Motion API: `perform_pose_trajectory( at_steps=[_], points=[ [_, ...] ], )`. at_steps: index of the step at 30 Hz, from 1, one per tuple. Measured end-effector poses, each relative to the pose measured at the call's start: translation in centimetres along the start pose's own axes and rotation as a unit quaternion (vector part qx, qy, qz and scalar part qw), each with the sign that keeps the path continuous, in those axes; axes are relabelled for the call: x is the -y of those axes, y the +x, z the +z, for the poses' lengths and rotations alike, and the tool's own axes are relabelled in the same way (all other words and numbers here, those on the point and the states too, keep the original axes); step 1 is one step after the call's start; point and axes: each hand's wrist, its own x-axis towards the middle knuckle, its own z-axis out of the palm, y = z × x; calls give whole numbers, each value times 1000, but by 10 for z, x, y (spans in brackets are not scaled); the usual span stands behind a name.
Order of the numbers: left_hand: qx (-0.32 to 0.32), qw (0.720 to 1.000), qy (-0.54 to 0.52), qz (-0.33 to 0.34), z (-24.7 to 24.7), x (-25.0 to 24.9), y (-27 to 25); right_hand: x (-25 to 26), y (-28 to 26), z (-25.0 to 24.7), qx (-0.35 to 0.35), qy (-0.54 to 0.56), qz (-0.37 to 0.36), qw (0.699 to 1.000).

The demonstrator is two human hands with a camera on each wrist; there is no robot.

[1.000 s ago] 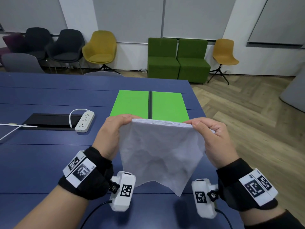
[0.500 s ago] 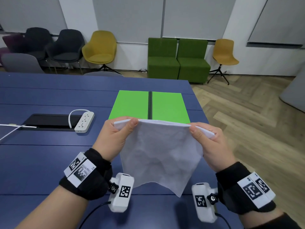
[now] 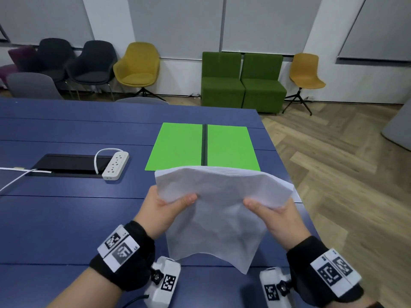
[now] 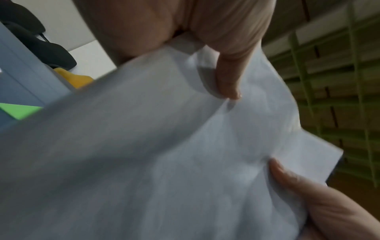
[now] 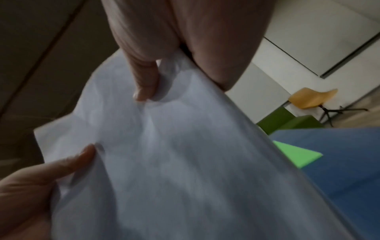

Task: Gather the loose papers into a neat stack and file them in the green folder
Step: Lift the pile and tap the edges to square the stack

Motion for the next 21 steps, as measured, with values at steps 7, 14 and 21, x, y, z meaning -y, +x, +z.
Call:
perform_pose_trajectory(
  at_steps=[7, 14, 21],
  points=[
    [-43, 999, 8, -28, 8, 18, -4, -17, -1, 1, -26, -10, -5, 1000],
    [-15, 988, 83, -126, -5, 71, -18, -78, -16, -3, -8, -71, 94, 993],
    [3, 966, 108, -235, -5, 111, -20, -116, -10, -3, 46, -144, 206, 967]
  ],
)
